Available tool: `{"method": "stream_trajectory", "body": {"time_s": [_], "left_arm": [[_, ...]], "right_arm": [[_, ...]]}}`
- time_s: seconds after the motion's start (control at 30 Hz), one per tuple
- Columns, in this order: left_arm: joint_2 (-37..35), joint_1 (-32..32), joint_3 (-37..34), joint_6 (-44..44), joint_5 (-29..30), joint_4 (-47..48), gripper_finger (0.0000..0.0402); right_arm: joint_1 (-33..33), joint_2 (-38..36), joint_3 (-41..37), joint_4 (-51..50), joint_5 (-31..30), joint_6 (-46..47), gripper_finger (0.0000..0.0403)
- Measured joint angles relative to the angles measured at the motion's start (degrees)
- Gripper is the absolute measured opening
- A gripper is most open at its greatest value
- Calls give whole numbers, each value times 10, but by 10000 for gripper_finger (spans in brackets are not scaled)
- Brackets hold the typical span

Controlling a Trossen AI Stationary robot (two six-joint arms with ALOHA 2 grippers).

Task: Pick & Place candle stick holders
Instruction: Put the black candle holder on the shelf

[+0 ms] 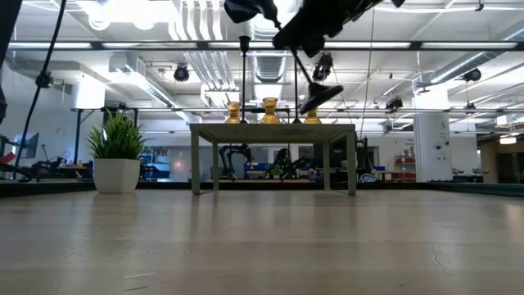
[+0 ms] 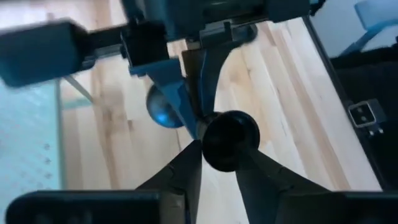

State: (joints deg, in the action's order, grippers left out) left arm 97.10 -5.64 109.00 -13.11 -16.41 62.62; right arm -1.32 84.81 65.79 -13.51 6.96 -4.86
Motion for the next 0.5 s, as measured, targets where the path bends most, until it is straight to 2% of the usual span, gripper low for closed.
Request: {"method": "stream_trajectory", "body": {"time_s": [0.1,0.2,0.27,0.4,0.5], "left_arm": [[-12,-1,-1,1,21,-11,105],[-31,-1,-10,2,50,5,107],[-47,-1,-26,1,59,-23,107],[-95,-3,-82,0,77,-94,108],[-142,-4,-153,-2,99,-173,108]], "right_arm": [[0,-33,-20,8,-18,1,11],[0,-80,-51,15,-78,2,11],[-1,-119,-84,36,-107,11,11],[-1,-192,-164,90,-136,21,11],[-8,-249,-219,148,-180,23,11]]}}
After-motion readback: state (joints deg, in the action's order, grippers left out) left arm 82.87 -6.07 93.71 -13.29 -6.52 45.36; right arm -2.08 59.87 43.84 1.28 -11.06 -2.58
